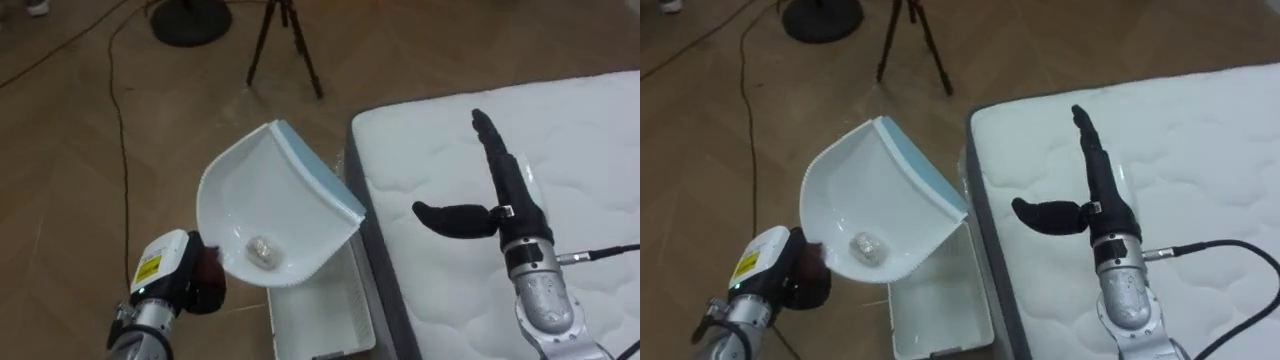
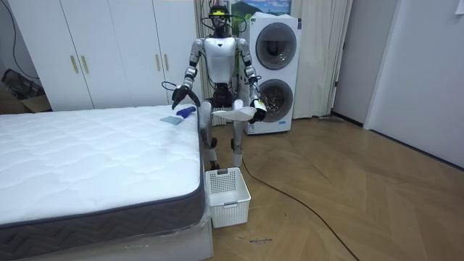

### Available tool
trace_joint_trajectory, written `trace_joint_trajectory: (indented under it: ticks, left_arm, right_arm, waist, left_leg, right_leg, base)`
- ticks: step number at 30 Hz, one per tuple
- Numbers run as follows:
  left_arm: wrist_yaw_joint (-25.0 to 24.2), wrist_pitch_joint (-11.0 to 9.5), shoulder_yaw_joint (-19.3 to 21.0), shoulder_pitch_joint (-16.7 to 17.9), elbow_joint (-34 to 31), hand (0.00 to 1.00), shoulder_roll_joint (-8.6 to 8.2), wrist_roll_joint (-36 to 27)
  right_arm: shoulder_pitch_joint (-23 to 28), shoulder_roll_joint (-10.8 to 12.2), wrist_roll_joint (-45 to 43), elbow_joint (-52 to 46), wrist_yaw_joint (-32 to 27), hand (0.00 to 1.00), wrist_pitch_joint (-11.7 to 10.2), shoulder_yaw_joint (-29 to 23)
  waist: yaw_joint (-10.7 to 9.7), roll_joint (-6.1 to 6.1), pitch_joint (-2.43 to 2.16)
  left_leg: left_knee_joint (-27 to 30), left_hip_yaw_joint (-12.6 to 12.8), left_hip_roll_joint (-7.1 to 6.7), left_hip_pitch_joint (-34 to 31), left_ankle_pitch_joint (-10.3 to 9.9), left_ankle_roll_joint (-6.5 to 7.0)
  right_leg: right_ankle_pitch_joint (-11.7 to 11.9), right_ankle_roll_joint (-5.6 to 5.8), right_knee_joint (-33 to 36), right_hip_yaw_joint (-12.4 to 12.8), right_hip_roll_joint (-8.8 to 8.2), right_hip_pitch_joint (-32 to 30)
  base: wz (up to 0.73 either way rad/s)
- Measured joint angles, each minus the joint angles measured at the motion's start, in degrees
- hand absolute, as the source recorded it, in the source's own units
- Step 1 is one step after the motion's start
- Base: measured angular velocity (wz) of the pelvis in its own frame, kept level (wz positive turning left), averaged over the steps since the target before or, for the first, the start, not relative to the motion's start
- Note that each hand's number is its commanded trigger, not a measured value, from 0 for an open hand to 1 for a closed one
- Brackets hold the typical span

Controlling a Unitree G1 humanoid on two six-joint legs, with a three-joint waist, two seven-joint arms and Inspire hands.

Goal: Clean bed

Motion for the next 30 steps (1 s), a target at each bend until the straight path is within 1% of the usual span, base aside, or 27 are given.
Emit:
trace_joint_trajectory:
  ticks: [2,3,4,5,6,7,10,12,13,15,16,17,18,19,20,21,22,24,25,27,28,29,30]
  left_arm:
    - [0.0,0.0,0.0,-0.1,0.4,1.0,0.12,0.1]
    - [0.0,0.0,-0.2,-0.2,0.5,1.0,0.33,0.1]
    - [0.0,0.0,-0.4,-0.3,0.9,1.0,0.56,0.0]
    - [0.0,0.0,-0.7,-0.8,2.5,1.0,1.06,0.0]
    - [0.0,0.0,-0.7,-1.4,3.6,1.0,1.46,0.0]
    - [0.0,0.0,-0.7,-1.6,3.9,1.0,1.72,0.0]
    - [0.0,0.0,-0.9,-3.3,6.1,1.0,3.02,0.1]
    - [0.0,0.0,-0.9,-5.7,8.0,1.0,5.05,0.1]
    - [0.0,0.0,-0.8,-6.4,8.5,1.0,5.67,0.1]
    - [-0.2,0.2,-1.2,-9.7,11.4,1.0,7.46,0.0]
    - [-0.2,0.3,-1.8,-10.5,12.0,1.0,7.93,0.0]
    - [-0.4,0.4,-3.3,-11.7,12.6,1.0,9.35,0.0]
    - [-0.8,0.5,-4.8,-12.7,12.8,1.0,11.17,0.1]
    - [-1.1,0.7,-5.6,-13.1,12.8,1.0,11.96,0.1]
    - [-1.4,1.0,-6.6,-13.6,12.8,1.0,13.1,0.1]
    - [-1.5,1.3,-7.3,-13.7,12.8,1.0,13.9,0.1]
    - [-1.5,1.4,-7.5,-13.7,12.8,1.0,14.19,0.1]
    - [-2.5,2.2,-7.9,-13.8,12.8,1.0,15.21,0.1]
    - [-2.8,2.4,-8.0,-13.8,12.8,1.0,15.62,0.2]
    - [-3.7,3.0,-8.1,-14.2,12.6,1.0,17.2,0.2]
    - [-3.7,3.4,-8.3,-14.2,12.5,1.0,17.58,0.2]
    - [-4.0,4.2,-8.5,-14.3,12.5,1.0,18.13,0.3]
    - [-4.5,5.1,-8.6,-14.3,12.5,1.0,18.25,0.3]
  right_arm:
    - [-0.3,0.0,0.0,0.0,0.2,0.0,0.0,0.0]
    - [-0.5,0.0,0.0,0.1,0.3,0.0,0.0,0.0]
    - [-0.7,0.0,0.1,0.4,0.4,0.0,-0.1,0.1]
    - [-1.3,0.0,0.1,2.1,0.9,0.0,-0.1,0.6]
    - [-1.5,0.0,0.1,3.4,1.0,0.0,-0.1,1.0]
    - [-1.4,0.0,0.1,4.1,1.2,0.0,0.0,1.1]
    - [-1.5,-0.2,-0.1,6.0,1.7,0.0,-0.1,2.0]
    - [-1.6,-0.2,-0.3,7.2,1.9,0.0,-0.1,2.1]
    - [-1.7,-0.2,-0.5,7.3,2.0,0.0,-0.1,2.1]
    - [-3.0,-0.3,-1.5,9.2,2.6,0.0,-0.1,2.1]
    - [-3.2,-0.5,-1.8,9.8,2.8,0.0,-0.1,2.2]
    - [-3.4,-0.7,-2.0,10.9,3.3,0.0,0.0,2.2]
    - [-3.5,-0.8,-2.0,11.5,3.6,0.0,0.0,2.3]
    - [-3.5,-0.9,-2.0,11.9,3.8,0.0,0.0,2.3]
    - [-3.5,-1.2,-2.0,13.0,4.0,0.0,0.0,2.3]
    - [-3.5,-1.9,-2.1,13.5,4.0,0.0,0.1,2.5]
    - [-3.4,-2.4,-2.1,13.6,4.0,0.0,0.1,2.7]
    - [-3.0,-3.6,-4.2,14.1,3.9,0.0,0.2,2.7]
    - [-3.0,-3.8,-5.0,14.2,3.9,0.0,0.3,2.7]
    - [-2.2,-5.0,-8.0,13.6,3.9,0.0,0.3,2.8]
    - [-2.1,-5.2,-8.7,13.6,3.9,0.0,0.4,2.8]
    - [-2.1,-5.3,-9.5,13.5,3.9,0.0,0.5,2.9]
    - [-2.1,-5.4,-9.7,13.2,3.9,0.0,0.5,3.0]
  waist:
    - [0.0,0.01,0.18]
    - [0.2,0.07,0.29]
    - [0.4,0.05,0.41]
    - [0.4,0.12,0.53]
    - [-0.1,0.25,0.62]
    - [-0.6,0.24,0.62]
    - [-0.6,0.59,0.82]
    - [-0.9,0.68,0.85]
    - [-1.0,0.86,0.93]
    - [-2.7,2.02,1.61]
    - [-2.8,2.2,1.68]
    - [-2.9,2.33,1.66]
    - [-3.2,2.54,1.64]
    - [-3.4,2.73,1.65]
    - [-3.7,3.29,1.63]
    - [-3.8,4.24,1.69]
    - [-4.0,4.64,1.69]
    - [-5.3,6.11,1.43]
    - [-5.5,6.32,1.41]
    - [-5.9,7.55,1.31]
    - [-6.1,7.71,1.3]
    - [-6.2,8.06,1.09]
    - [-6.6,8.59,0.86]
  left_leg:
    - [1.1,-0.9,-0.67,-1.5,-0.1,0.21]
    - [1.7,-1.2,-0.77,-2.6,-0.2,0.3]
    - [1.8,-1.3,-0.82,-2.9,-0.2,0.31]
    - [2.0,-2.1,-0.97,-3.5,-0.2,0.27]
    - [2.4,-3.2,-1.37,-4.3,-0.1,0.19]
    - [2.6,-3.7,-1.54,-4.8,-0.1,0.15]
    - [3.3,-4.3,-1.6,-7.3,0.5,-0.05]
    - [3.8,-4.6,-1.77,-9.9,0.7,-0.27]
    - [3.8,-4.8,-1.89,-10.6,1.0,-0.34]
    - [3.6,-5.8,-2.51,-12.7,2.0,-0.5]
    - [3.6,-5.8,-2.54,-13.1,2.2,-0.5]
    - [3.3,-5.6,-2.79,-14.0,2.6,-0.55]
    - [3.1,-5.6,-3.2,-15.1,3.1,-0.66]
    - [3.1,-5.6,-3.42,-15.6,3.3,-0.72]
    - [3.3,-5.5,-3.67,-16.3,3.6,-0.79]
    - [3.3,-5.2,-3.82,-17.0,3.8,-0.84]
    - [3.3,-5.1,-4.06,-17.2,4.0,-0.85]
    - [2.4,-4.3,-4.96,-17.9,5.0,-0.9]
    - [2.1,-4.2,-5.15,-18.0,5.3,-0.97]
    - [0.7,-4.0,-5.36,-18.6,6.4,-1.43]
    - [0.3,-3.8,-5.37,-18.6,6.6,-1.55]
    - [-0.1,-3.5,-5.4,-18.7,6.9,-1.78]
    - [-0.3,-3.0,-5.45,-18.7,7.0,-1.9]
  right_leg:
    - [-0.8,0.13,1.6,1.5,-0.02,-1.5]
    - [-1.0,0.18,2.7,2.1,-0.03,-2.7]
    - [-1.0,0.2,3.2,2.3,-0.07,-3.2]
    - [-1.0,0.21,4.0,2.3,-0.1,-3.9]
    - [-1.2,0.16,4.0,2.4,0.07,-4.1]
    - [-1.3,0.22,3.9,2.5,0.13,-4.4]
    - [-1.5,0.12,4.0,3.3,0.63,-6.5]
    - [-2.0,-0.17,6.3,3.4,0.43,-10.0]
    - [-2.0,-0.25,6.8,3.3,0.34,-10.8]
    - [-2.2,-0.47,7.6,2.5,0.06,-12.8]
    - [-2.3,-0.51,8.2,2.5,-0.16,-13.7]
    - [-2.7,-0.65,9.2,2.6,-0.73,-15.5]
    - [-3.3,-0.76,10.7,2.8,-1.19,-17.3]
    - [-3.6,-0.83,11.2,2.8,-1.42,-18.1]
    - [-4.0,-0.88,12.5,2.8,-1.88,-19.2]
    - [-4.3,-0.9,13.6,3.2,-2.03,-20.1]
    - [-4.4,-0.94,14.1,3.5,-2.15,-20.5]
    - [-5.5,-1.1,16.0,3.7,-3.39,-22.4]
    - [-5.8,-1.26,16.5,3.7,-3.7,-22.9]
    - [-6.3,-1.73,17.5,4.0,-4.11,-24.6]
    - [-6.4,-1.89,17.8,4.2,-4.23,-25.0]
    - [-6.7,-2.23,18.6,4.5,-4.49,-25.7]
    - [-7.1,-2.4,19.3,4.7,-4.72,-26.0]
  base:
    - [0.3]
    - [0.2]
    - [0.11]
    - [0.23]
    - [0.31]
    - [0.36]
    - [0.08]
    - [0.05]
    - [0.18]
    - [0.22]
    - [0.09]
    - [0.05]
    - [0.06]
    - [0.1]
    - [0.07]
    - [0.0]
    - [0.0]
    - [0.15]
    - [0.16]
    - [0.06]
    - [0.0]
    - [0.0]
    - [0.05]
